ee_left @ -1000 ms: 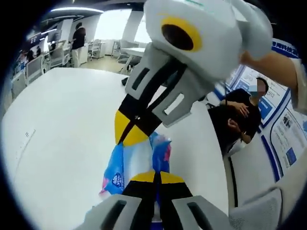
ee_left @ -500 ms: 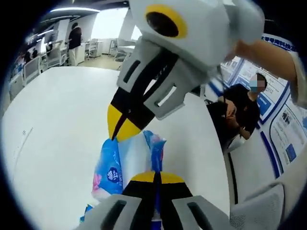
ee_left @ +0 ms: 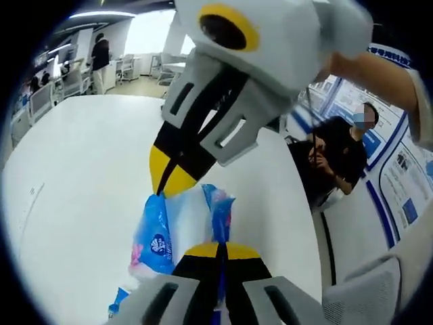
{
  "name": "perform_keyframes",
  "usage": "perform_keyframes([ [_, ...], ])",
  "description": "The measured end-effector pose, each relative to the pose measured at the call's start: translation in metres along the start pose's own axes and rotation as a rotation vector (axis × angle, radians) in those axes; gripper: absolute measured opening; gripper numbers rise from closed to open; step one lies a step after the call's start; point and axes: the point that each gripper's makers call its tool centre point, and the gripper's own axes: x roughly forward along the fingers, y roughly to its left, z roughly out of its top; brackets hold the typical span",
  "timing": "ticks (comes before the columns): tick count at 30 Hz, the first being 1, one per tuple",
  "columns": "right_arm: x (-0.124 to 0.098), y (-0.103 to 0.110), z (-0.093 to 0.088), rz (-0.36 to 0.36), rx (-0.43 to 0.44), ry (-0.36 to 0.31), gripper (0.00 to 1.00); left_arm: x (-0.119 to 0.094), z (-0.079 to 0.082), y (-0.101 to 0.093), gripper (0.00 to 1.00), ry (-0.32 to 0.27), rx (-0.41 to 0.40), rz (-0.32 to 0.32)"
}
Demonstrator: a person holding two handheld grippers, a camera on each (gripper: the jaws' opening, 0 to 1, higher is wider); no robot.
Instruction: Operate the shoe box by opening the lid, removing the specified soft item, and placing it in the target area until the item is outside and the box remains undamaged.
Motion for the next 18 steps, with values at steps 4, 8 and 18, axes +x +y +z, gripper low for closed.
perform_keyframes([
  [4,-0.001,0.000,0.000,-0.008,-0.001,0.002,0.00,-0.001,0.000,0.000,0.02,-0.004,0.015,0.009],
  [8,-0.003,-0.002,-0.001,-0.023,0.010,0.011,0.07,-0.004,0.001,-0.003,0.07,0.001,0.031,0.010],
  [18,-0.020,0.000,0.005,-0.049,0.036,0.013,0.14,-0.029,0.007,-0.006,0.15,-0.022,0.058,0.060],
])
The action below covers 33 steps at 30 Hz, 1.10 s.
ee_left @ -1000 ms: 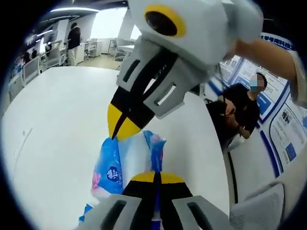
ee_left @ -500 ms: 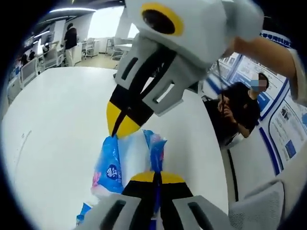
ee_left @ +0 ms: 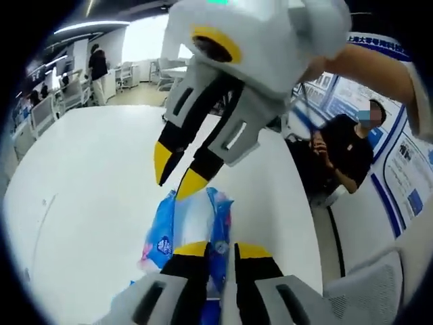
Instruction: Operate the shoe box by opening the lid, removing the specified soft item, and placing it in the target area until the item is outside and the box remains undamaged.
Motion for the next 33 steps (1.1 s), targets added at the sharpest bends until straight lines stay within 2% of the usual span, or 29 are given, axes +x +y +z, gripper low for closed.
perform_keyframes([
  [7,-0.015,0.005,0.008,-0.010,0.027,-0.004,0.21,-0.018,-0.001,-0.001,0.19,-0.010,0.003,0.024],
  [14,-0.030,0.017,0.018,-0.004,0.080,-0.016,0.30,-0.043,-0.004,-0.006,0.25,-0.020,0.028,0.050],
  [17,-0.035,0.023,0.023,-0.002,0.090,-0.023,0.34,-0.055,-0.007,-0.007,0.29,-0.028,0.015,0.068],
  [24,-0.048,0.037,0.051,0.003,0.140,-0.075,0.40,-0.091,-0.019,-0.010,0.33,-0.074,-0.006,0.122],
  [33,-0.056,0.065,0.093,0.046,0.125,-0.138,0.45,-0.138,-0.039,-0.014,0.41,-0.117,-0.044,0.179],
])
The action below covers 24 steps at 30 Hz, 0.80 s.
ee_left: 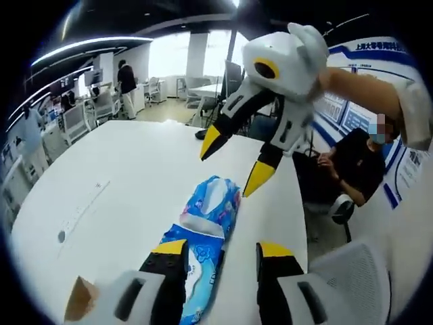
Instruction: Operate the shoe box by opening the lid, removing the specified soft item, and placing it in the target area until the item is outside and the box remains undamaged.
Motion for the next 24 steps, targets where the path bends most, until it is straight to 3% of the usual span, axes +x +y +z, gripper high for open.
perform_keyframes([
  [8,0.006,0.025,0.023,0.050,-0.027,-0.032,0.49,-0.049,-0.024,0.009,0.50,-0.024,-0.026,0.069],
  [24,0.021,0.059,0.062,0.152,-0.084,-0.100,0.52,-0.142,-0.074,0.034,0.60,-0.127,-0.173,0.242],
])
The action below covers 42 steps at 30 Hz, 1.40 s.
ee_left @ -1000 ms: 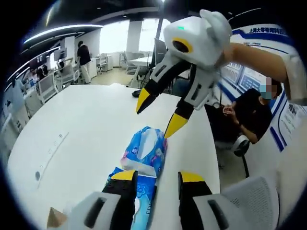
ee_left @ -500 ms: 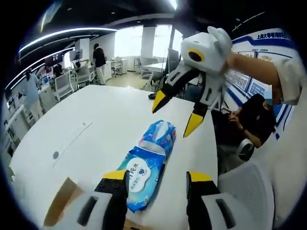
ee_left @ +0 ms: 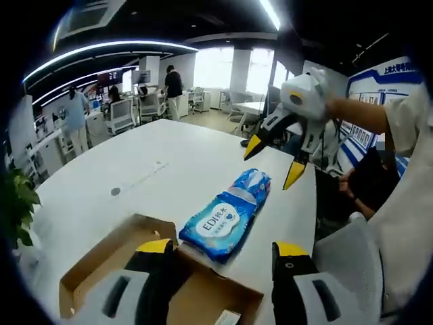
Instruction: Operate the shoe box by opening the lid, removing the specified soft item, and placing it in the target area until the item is outside and the box remains undamaged.
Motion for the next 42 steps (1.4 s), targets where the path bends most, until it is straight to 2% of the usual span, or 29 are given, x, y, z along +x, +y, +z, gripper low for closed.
perform_keyframes([
  [8,0.013,0.011,0.017,0.039,-0.025,-0.023,0.55,-0.037,-0.028,0.020,0.60,-0.004,-0.051,0.095],
  [14,0.027,0.020,0.029,0.080,-0.049,-0.032,0.55,-0.064,-0.055,0.035,0.60,-0.004,-0.102,0.175],
  [19,0.038,0.026,0.037,0.111,-0.068,-0.033,0.55,-0.088,-0.075,0.050,0.60,-0.021,-0.171,0.248],
  [26,0.055,0.034,0.050,0.149,-0.096,-0.045,0.55,-0.111,-0.103,0.065,0.57,-0.012,-0.226,0.329],
  [37,0.085,0.046,0.063,0.204,-0.146,-0.038,0.53,-0.139,-0.150,0.089,0.54,0.049,-0.287,0.472],
  [42,0.100,0.053,0.067,0.227,-0.162,-0.035,0.52,-0.147,-0.171,0.102,0.46,0.094,-0.325,0.542],
])
